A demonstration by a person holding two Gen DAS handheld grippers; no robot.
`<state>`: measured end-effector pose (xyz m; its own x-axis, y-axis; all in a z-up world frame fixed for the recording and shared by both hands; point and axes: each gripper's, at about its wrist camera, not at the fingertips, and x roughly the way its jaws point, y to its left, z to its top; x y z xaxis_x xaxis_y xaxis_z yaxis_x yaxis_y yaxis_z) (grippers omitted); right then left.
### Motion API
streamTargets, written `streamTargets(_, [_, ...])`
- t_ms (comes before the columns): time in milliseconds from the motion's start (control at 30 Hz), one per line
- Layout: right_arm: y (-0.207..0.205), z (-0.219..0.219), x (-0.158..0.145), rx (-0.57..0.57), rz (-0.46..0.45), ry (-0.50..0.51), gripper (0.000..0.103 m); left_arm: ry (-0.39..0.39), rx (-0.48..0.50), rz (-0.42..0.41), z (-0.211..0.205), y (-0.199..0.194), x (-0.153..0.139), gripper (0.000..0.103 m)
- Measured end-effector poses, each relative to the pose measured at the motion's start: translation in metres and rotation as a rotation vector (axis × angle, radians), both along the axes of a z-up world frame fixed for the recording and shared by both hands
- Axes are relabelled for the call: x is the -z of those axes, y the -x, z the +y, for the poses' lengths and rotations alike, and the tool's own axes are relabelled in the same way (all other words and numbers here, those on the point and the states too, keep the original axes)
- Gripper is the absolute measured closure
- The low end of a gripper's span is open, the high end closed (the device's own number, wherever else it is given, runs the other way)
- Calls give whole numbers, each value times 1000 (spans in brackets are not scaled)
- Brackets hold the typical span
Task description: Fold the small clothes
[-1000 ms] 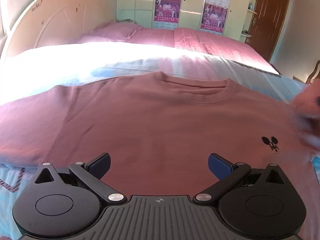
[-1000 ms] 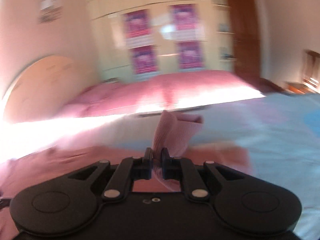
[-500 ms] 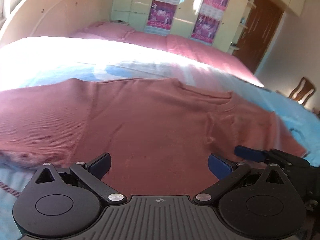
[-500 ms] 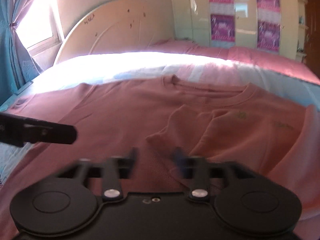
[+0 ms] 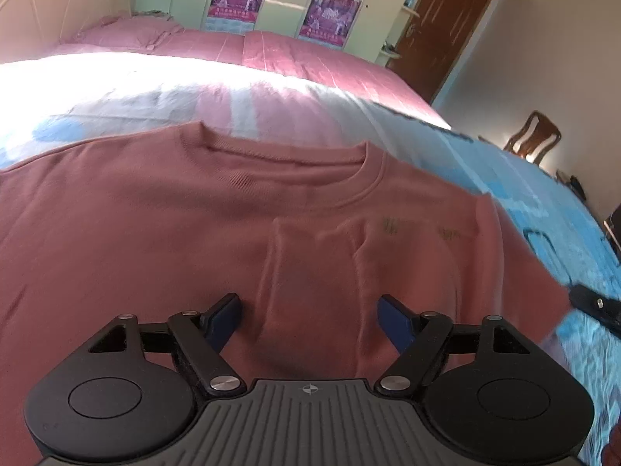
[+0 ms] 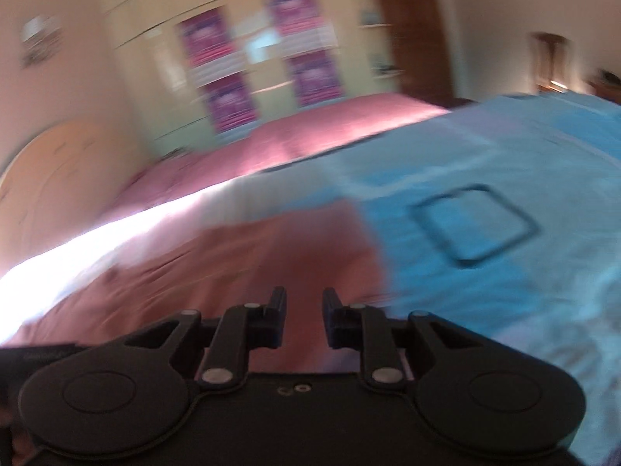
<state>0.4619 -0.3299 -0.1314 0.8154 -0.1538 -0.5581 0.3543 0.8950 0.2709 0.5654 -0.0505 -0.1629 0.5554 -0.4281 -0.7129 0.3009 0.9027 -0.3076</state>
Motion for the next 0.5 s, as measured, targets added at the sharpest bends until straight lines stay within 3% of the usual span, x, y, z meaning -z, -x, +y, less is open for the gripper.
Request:
streamTargets(33, [2,-11,3,32,2,-14,82,-21,-13,-6,-5,-1,-1,85])
streamTargets(67, [4,-22,6,69,7,-38,82,-40,-32,-19,-8,-2,-3,95])
streamTargets(167, [12,-45,20,135,18,-107,82,35,-95,-163,8,17,-31,96])
streamTargets(233, [10,-50,23,142,15,-123,81,29,-149,-235,24,33,-45,96])
streamTargets(267, [7,-48,25,140,14,-123,81,16,-177,-243,30,37,-43,96])
streamTargets(367, [1,-49,31,111,17,-135,78,-3,-221,-157,43,31,-19,96])
streamTargets(500, [-7,-46,35,80,27,-155,65,-27,-227,-160,39,31,-11,96])
